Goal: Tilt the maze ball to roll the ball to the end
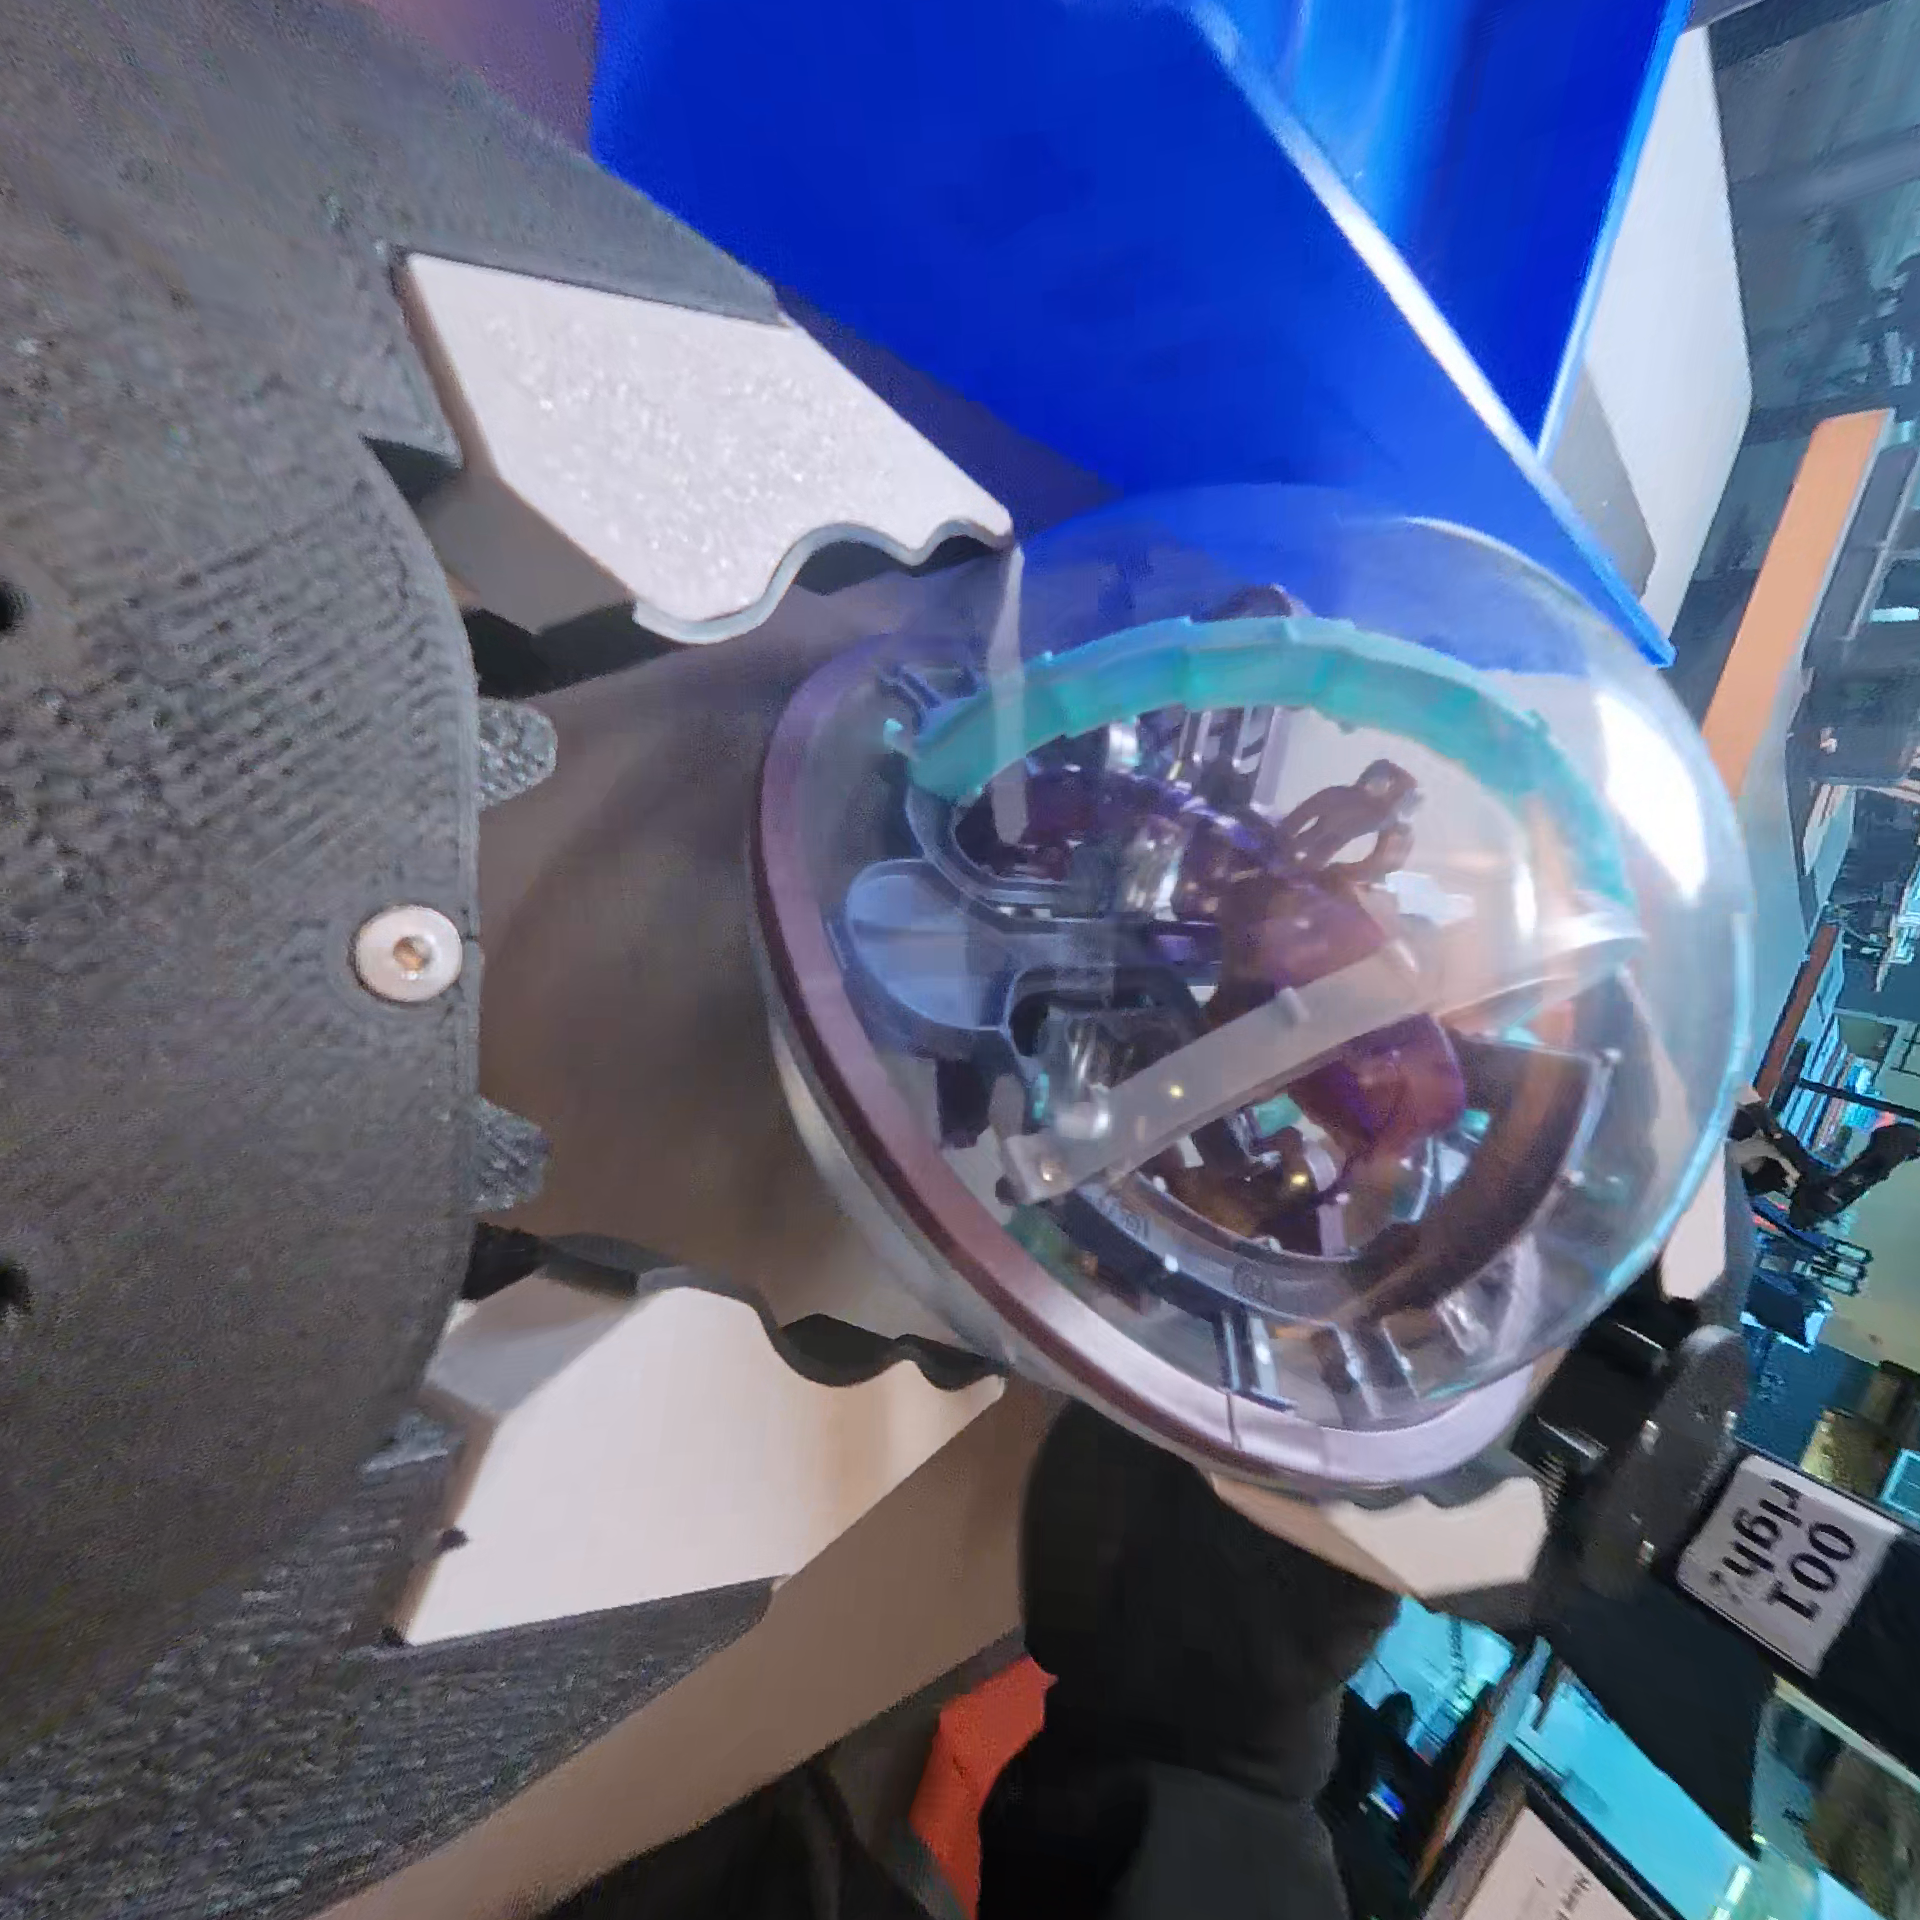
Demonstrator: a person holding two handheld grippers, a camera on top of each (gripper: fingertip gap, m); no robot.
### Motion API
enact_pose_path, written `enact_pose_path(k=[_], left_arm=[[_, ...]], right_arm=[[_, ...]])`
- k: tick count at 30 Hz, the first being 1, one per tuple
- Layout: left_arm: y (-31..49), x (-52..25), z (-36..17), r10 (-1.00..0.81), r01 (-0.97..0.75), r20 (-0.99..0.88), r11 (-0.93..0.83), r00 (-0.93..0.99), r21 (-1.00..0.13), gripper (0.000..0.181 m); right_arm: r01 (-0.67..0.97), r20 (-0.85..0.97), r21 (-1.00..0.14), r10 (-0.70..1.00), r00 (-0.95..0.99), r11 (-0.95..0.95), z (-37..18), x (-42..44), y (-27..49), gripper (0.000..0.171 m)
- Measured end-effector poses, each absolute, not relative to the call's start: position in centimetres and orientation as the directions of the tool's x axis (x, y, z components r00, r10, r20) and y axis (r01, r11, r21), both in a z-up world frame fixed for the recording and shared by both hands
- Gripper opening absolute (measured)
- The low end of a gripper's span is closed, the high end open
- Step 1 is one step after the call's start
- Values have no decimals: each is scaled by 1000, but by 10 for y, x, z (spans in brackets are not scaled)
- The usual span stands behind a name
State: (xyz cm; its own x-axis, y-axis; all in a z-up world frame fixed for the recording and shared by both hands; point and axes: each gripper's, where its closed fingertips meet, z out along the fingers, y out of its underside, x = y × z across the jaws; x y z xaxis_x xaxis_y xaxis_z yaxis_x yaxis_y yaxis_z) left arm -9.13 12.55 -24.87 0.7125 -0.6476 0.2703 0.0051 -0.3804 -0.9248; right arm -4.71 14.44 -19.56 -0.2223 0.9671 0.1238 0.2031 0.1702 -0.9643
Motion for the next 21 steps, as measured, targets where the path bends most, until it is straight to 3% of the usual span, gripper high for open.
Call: enact_pose_path(k=[5, 21], left_arm=[[127, -92, -249, -642, 35, 299, -390, 706, -920, 140], [125, -100, -237, -604, 41, 242, -327, 759, -944, 137]], right_arm=[[273, 73, -953, 973, -219, 133, -223, -48, 162, 126], [284, -32, -958, 973, -228, 35, -236, -56, 153, 125]])
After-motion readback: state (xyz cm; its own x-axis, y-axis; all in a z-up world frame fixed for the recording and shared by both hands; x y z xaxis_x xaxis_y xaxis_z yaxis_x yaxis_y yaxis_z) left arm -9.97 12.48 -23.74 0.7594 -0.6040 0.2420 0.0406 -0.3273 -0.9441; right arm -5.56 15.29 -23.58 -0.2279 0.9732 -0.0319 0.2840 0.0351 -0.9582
